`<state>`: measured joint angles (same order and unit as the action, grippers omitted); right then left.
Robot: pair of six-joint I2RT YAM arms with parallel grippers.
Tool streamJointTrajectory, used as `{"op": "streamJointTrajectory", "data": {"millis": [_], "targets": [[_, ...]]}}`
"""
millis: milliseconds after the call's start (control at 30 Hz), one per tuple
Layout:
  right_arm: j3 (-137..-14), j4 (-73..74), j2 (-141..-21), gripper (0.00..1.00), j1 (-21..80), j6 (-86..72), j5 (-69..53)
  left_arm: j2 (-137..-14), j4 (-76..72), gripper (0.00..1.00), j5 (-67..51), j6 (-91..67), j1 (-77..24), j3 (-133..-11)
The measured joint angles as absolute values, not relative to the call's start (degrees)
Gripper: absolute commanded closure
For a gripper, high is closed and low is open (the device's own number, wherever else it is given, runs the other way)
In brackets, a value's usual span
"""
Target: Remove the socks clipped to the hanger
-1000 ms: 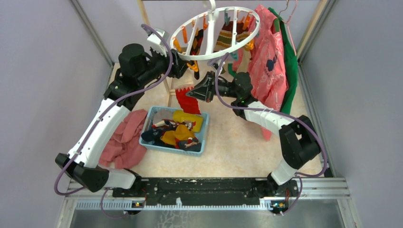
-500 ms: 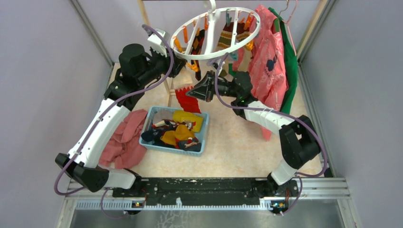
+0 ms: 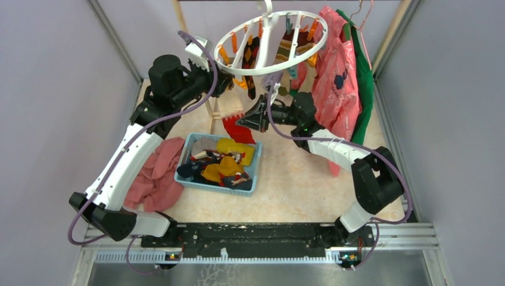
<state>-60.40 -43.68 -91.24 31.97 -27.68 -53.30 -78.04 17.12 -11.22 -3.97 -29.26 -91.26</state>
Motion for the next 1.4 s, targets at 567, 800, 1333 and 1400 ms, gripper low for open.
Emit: {"op": "streamJointTrajectory", "data": {"millis": [567,800,1333,1400], "targets": [[-55.1,-32.7,-82.9,1.0,33.0,-9.4,-59.3,-75.7,13.5,0.44,-20.6,-5.5,-27.0,-88.1],[-54.4,-29.8,-82.2,1.0,35.1,-5.3,-58.9,-74.3,12.4,0.29,-25.0,-6.1,-25.3,-85.7],[-53.7,-23.9,-84.0,1.0,40.8,2.1,-50.1,-66.4,12.5,0.09,-30.0,-0.4,-20.1,-79.6],[-53.7,-23.2,-85.2,1.0,41.7,3.0,-48.4,-65.6,13.0,0.07,-29.7,0.7,-19.6,-79.5]]}}
